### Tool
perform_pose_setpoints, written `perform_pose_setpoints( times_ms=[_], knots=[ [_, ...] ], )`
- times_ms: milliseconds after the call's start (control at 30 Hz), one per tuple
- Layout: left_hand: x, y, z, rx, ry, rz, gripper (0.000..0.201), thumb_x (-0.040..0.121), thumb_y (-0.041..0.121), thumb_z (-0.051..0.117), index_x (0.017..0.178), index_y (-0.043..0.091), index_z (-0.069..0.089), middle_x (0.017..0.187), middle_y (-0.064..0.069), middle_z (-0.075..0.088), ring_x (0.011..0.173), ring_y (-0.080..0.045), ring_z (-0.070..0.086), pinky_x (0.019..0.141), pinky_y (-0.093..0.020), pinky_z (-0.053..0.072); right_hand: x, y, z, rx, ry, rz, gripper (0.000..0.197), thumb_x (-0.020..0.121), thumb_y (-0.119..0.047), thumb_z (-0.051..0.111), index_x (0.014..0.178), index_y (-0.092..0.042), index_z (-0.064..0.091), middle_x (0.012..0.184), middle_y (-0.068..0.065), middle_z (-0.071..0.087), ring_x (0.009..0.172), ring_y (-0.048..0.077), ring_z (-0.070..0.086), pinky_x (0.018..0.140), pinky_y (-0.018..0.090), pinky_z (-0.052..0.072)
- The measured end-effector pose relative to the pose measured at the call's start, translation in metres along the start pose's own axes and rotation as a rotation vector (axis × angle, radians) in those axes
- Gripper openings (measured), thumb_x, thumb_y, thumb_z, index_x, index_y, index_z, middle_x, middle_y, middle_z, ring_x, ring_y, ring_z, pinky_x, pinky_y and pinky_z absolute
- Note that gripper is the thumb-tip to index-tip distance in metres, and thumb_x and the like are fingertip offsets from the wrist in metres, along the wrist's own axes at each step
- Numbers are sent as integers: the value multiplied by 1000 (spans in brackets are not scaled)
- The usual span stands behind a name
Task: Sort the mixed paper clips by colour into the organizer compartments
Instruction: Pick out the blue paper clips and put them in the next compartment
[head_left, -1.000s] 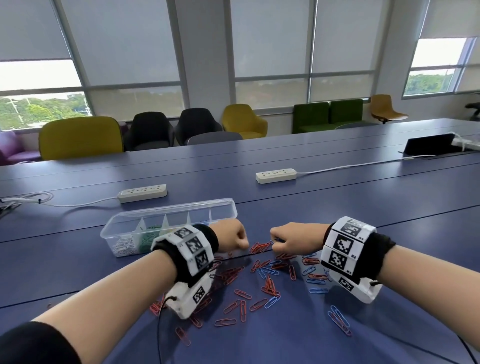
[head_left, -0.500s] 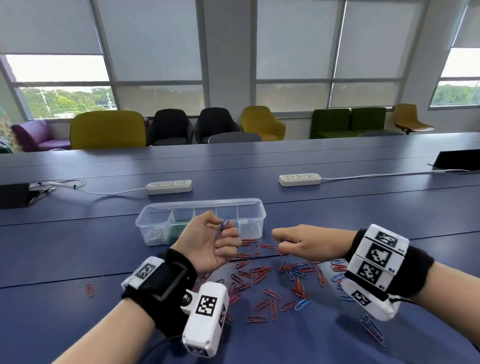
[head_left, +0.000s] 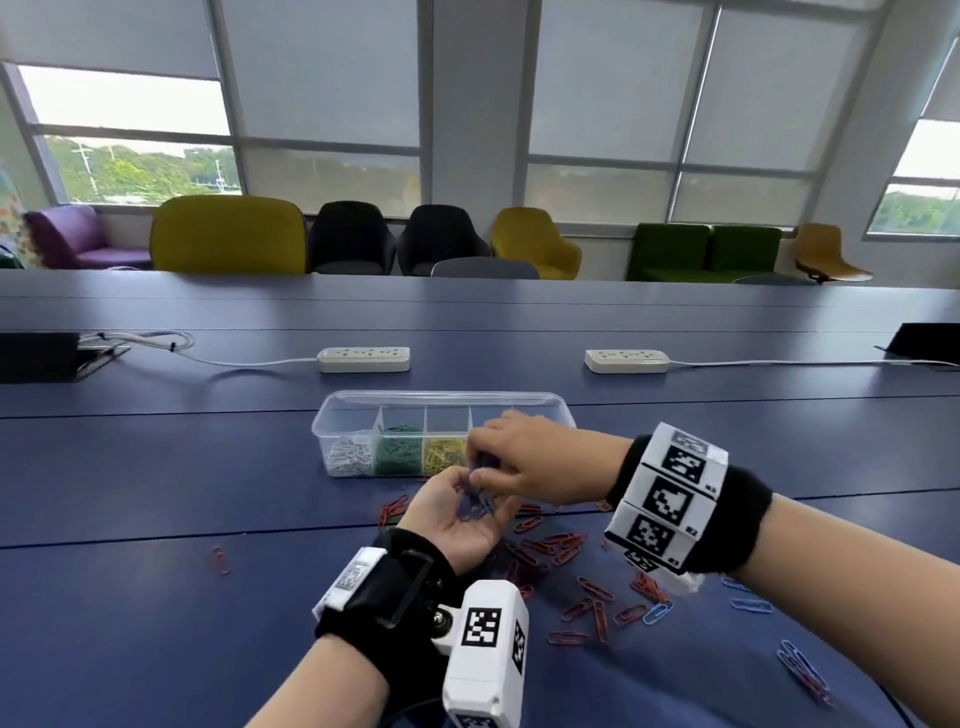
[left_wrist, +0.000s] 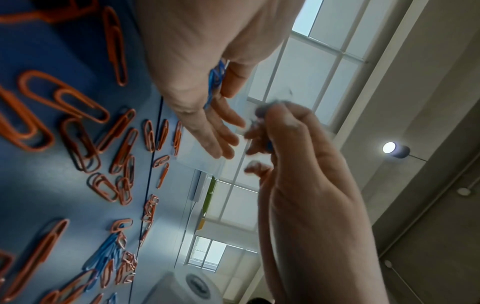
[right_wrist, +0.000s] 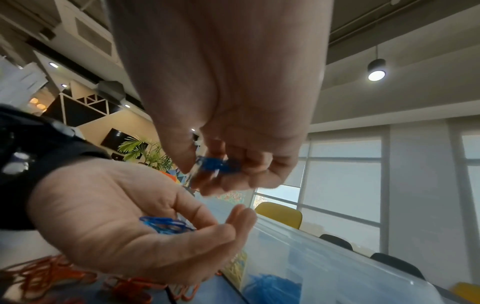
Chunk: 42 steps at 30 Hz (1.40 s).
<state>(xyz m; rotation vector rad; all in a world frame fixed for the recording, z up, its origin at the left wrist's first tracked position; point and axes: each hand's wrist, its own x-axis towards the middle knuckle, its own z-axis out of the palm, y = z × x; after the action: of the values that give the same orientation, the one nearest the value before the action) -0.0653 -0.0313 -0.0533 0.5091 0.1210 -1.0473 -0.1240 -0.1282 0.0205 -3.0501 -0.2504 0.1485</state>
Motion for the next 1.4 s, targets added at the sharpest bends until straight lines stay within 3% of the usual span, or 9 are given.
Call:
perform_pose_setpoints(
  times_ms=[133,333,467,633,800,933,1200,1333,1400],
  knots=[
    [0,4,-3,-137,-23,-26,41,94,7,32,72,-6,64,71,-22,66,73,-33,66,73,-45,56,9,28,-17,128,188,56,38,92,-41,52,123,-18,53,122,1,54,113,14,42,101,32,35],
    [0,13,-8,-122,-3,-39,19,83,11,42,66,10,50,53,-2,50,36,-13,49,35,-16,43,34,86,-3,-13,-118,438,115,71,-59,69,150,-18,-4,156,9,10,143,31,12,116,46,17],
    [-17,23,-2,-17,-114,9,35,83,22,47,48,15,44,39,4,32,25,-5,29,28,-14,15,39,87,19,66,-79,468,114,73,-52,71,150,-16,-6,156,9,6,142,33,15,112,45,22],
    [-5,48,28,264,-79,123,55,89,28,35,35,17,34,33,4,25,40,-7,5,36,-19,6,38,86,24,97,-10,469,110,72,-48,74,150,-17,3,152,9,14,138,35,22,110,46,27],
    [45,61,73,577,148,214,57,97,34,25,43,20,33,36,5,24,29,-11,21,36,-13,20,39,88,29,105,19,467,112,70,-50,76,149,-17,4,151,8,16,135,35,28,109,43,27],
    [72,53,76,837,320,252,40,98,19,28,59,17,33,38,0,33,44,-15,30,47,-22,34,39,90,31,127,28,456,111,71,-47,76,150,-15,3,152,9,14,135,37,28,109,44,27],
    [56,71,71,1213,298,147,19,96,5,39,88,5,56,88,-10,55,77,-18,53,68,-22,42,41,92,33,162,46,449,112,70,-46,77,149,-16,4,151,8,13,135,36,29,108,44,29],
    [48,92,67,1583,331,412,23,93,-2,42,79,10,56,75,-6,55,61,-11,55,47,-15,47,41,93,34,161,39,447,113,70,-47,77,149,-17,2,152,9,10,135,36,30,109,43,30],
    [49,102,62,1930,320,375,18,91,1,50,79,11,59,72,-5,59,48,-1,56,41,-11,43,42,94,34,164,29,445,114,70,-48,76,149,-17,1,153,8,9,136,35,30,110,43,30]
  ],
)
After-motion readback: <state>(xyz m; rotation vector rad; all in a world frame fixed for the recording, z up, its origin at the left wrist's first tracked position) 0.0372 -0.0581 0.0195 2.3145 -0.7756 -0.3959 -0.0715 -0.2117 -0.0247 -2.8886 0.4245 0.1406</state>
